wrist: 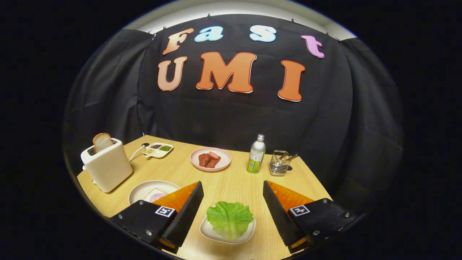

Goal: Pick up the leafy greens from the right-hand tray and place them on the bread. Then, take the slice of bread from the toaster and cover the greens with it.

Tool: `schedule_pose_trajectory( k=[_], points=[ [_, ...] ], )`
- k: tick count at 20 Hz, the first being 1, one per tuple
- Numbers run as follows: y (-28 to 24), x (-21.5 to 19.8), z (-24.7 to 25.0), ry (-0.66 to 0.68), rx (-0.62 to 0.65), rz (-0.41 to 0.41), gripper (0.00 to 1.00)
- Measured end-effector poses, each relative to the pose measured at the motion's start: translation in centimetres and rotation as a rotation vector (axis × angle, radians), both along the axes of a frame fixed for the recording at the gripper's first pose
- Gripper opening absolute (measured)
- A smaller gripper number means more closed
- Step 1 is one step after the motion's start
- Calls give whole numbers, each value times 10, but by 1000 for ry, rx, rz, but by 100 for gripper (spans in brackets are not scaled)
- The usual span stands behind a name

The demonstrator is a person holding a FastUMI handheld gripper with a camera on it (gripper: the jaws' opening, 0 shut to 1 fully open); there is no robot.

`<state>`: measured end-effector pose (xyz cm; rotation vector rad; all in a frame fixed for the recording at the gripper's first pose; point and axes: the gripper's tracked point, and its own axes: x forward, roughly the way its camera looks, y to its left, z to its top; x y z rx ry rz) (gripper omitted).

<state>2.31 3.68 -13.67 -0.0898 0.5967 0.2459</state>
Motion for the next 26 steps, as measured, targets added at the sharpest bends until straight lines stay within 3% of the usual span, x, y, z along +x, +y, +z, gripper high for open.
schedule_pose_trajectory(
  k=[16, 26],
  points=[
    [20, -21, -100, 456, -55, 145, 97],
    [7, -31, -159, 659, -125, 139, 96]
  ],
)
